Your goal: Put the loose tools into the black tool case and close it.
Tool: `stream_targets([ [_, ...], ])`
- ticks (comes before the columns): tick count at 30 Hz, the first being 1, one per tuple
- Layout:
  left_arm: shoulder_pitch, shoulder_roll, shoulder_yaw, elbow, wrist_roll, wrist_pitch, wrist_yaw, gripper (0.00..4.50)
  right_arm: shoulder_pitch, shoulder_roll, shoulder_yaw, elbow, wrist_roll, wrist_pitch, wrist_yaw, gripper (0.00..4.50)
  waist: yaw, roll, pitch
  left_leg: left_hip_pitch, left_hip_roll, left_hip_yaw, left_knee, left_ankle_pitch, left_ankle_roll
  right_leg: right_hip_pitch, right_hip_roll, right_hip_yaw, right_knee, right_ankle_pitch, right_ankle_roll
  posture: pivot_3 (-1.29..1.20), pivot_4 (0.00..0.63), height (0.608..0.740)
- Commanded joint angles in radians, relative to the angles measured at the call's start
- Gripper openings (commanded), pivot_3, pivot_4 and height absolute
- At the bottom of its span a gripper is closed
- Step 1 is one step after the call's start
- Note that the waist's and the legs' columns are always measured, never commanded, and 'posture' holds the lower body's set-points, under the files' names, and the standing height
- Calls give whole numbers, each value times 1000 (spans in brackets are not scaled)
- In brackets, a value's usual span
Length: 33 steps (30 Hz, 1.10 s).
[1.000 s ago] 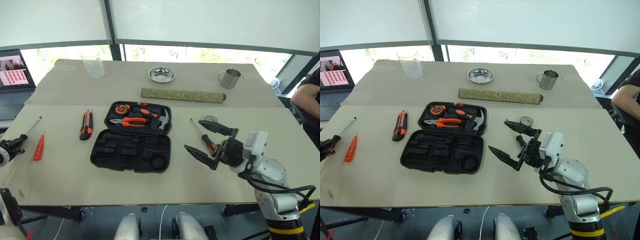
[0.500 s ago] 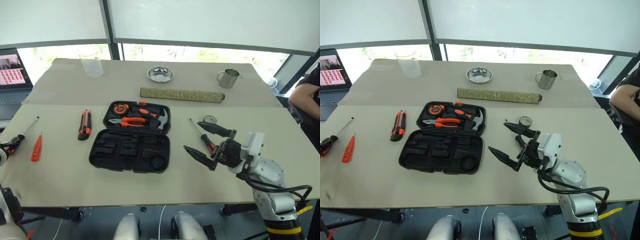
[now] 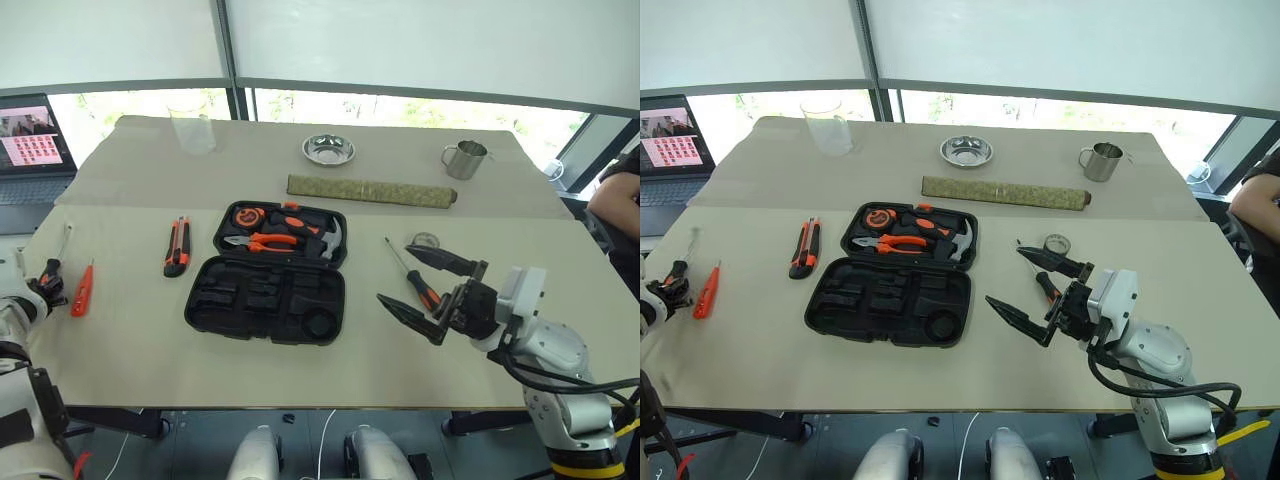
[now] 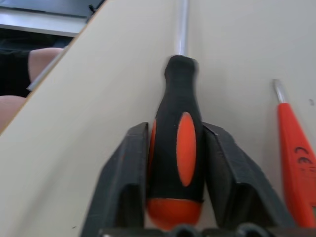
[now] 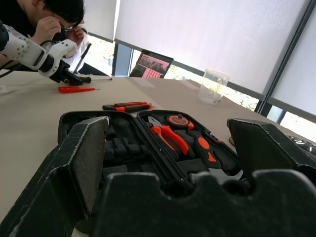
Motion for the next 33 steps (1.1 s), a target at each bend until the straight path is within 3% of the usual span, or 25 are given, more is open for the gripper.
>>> stream_targets([
  [1, 34, 20, 39, -21, -35, -62, -34, 928, -19, 4, -11, -12, 12, -5, -3, 4500, -1, 0, 0, 0, 0, 0, 0, 0, 0, 0, 0, 0, 0, 0, 0, 0, 150, 740],
  [3, 62, 37, 90, -51, -83, -149, -91, 928, -4, 7, -8, -10, 4, -18, 3, 4500, -3, 0, 0, 0, 0, 0, 0, 0, 0, 0, 0, 0, -1, 0, 0, 0, 150, 740],
  [8, 142, 25, 155, -225, -201, -316, -430, 928, 23, -2, -39, -13, 8, -30, 6, 4500, -5, -4, 1, -2, 1, 0, 0, 0, 0, -1, 0, -1, -1, 0, 0, 0, 150, 740],
  [14, 316, -23, -47, -687, -194, -395, -780, 928, 42, -57, -90, 12, 22, -42, 66, 4500, 3, -3, 1, -1, 1, 1, 1, 0, 0, 0, -1, 0, -2, 0, 0, 0, 150, 740],
  [17, 263, -28, -190, -759, -139, -493, -925, 928, 45, -98, -109, -2, 64, -8, 109, 4500, 4, -3, 1, -1, 1, 0, 2, 0, 0, 1, 0, 0, -2, 0, 0, 0, 150, 740],
  [25, -70, -136, -428, -533, 2, -652, -1083, 928, 76, -187, -126, -15, 120, 78, 175, 4500, 2, -3, 2, -3, 1, -1, 5, 0, 1, 2, 2, 1, -2, 0, 0, 0, 150, 740],
  [33, -254, -226, -559, -282, 186, -758, -1000, 928, 138, -153, -125, -101, 103, 89, 104, 4500, -11, -3, 2, -7, 1, -5, 10, -2, 4, 0, 4, 1, -2, 0, 1, 0, 150, 740],
])
